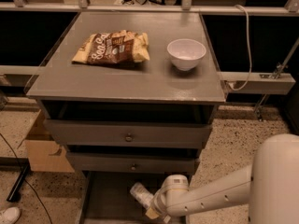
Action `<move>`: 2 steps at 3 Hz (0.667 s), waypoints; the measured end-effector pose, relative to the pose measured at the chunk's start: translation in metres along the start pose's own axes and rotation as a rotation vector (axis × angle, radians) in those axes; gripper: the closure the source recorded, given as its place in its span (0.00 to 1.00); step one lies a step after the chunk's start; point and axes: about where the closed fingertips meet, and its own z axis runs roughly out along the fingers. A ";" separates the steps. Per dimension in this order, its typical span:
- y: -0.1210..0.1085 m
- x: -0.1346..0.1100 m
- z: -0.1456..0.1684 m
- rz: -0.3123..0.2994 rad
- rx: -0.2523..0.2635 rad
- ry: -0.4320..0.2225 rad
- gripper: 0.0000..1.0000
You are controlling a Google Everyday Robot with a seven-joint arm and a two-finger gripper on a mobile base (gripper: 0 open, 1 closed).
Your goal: Pick blue plastic bottle from bottom drawer and place on counter
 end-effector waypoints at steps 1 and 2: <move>-0.002 0.016 -0.039 0.035 0.076 -0.006 1.00; -0.002 0.015 -0.039 0.034 0.075 -0.005 1.00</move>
Offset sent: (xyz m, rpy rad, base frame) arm -0.0088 -0.0187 0.0253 -0.0259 -0.0429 -0.0410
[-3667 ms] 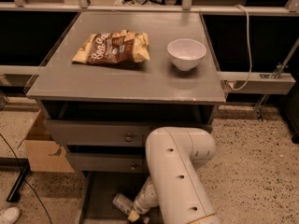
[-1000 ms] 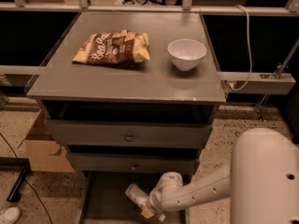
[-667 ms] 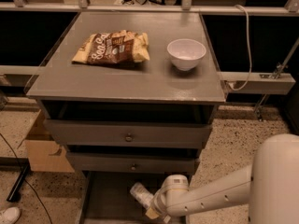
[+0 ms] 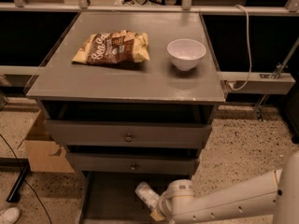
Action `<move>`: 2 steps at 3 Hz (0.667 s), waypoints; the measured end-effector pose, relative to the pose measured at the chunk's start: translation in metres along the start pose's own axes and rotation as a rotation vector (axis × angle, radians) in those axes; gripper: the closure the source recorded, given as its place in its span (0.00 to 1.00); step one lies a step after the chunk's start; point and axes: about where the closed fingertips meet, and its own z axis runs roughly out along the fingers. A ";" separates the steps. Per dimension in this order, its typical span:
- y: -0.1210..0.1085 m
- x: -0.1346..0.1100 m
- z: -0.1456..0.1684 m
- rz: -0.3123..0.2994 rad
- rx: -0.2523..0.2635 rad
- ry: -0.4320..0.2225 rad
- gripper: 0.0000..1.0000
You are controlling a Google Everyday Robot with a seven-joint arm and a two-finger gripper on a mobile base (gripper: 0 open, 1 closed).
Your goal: Pick blue plastic bottle from bottom drawer and place on counter
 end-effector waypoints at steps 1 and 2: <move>-0.004 0.004 -0.027 -0.004 0.032 -0.002 1.00; -0.009 0.011 -0.070 0.005 0.087 -0.006 1.00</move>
Offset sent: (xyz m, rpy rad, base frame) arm -0.0295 -0.0624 0.1250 -0.0815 -0.1399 -0.0797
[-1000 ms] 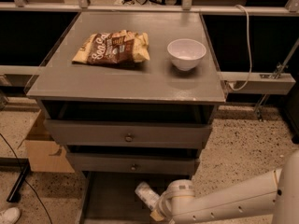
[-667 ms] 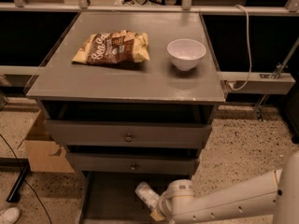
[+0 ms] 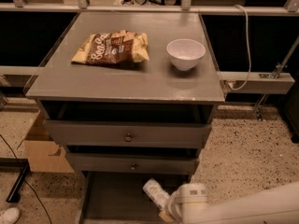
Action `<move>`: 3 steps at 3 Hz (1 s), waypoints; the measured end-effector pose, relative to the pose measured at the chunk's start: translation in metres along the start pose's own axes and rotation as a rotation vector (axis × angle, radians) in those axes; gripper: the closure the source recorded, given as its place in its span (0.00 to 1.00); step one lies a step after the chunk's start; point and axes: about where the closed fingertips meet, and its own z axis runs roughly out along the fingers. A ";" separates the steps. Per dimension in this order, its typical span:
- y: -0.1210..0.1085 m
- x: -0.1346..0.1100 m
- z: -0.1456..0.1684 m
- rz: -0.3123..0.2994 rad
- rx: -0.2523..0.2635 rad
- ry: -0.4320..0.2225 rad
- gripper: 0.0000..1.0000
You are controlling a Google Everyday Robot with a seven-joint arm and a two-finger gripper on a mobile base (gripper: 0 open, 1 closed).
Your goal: Pick blue plastic bottle from bottom drawer and place on counter
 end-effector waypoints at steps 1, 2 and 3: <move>-0.009 0.007 -0.044 0.008 0.061 -0.007 1.00; -0.019 0.014 -0.082 0.026 0.127 -0.022 1.00; -0.025 0.017 -0.089 0.030 0.147 -0.022 1.00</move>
Offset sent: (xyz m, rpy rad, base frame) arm -0.0334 -0.0725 0.1242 -0.0735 -0.1887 -0.1382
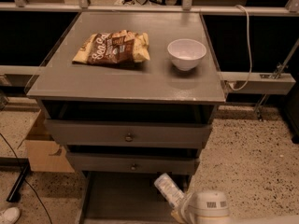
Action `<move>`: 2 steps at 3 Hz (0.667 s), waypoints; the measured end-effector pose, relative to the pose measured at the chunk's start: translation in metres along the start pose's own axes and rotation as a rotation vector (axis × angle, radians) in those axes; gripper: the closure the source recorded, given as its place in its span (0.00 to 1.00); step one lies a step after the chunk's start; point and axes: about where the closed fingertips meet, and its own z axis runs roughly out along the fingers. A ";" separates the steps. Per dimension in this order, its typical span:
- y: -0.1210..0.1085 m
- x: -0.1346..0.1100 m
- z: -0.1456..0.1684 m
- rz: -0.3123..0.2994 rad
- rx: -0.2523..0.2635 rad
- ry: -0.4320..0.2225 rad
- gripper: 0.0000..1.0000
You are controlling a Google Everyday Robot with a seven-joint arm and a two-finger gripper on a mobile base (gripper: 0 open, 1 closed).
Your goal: Pick blue plastic bottle from bottom drawer and place on counter
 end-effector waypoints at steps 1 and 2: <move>0.004 -0.006 0.002 -0.024 -0.016 0.003 1.00; 0.006 -0.014 -0.018 -0.088 -0.011 0.011 1.00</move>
Offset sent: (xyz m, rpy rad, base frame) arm 0.0018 0.0144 0.0403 -0.0709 -0.0061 0.1139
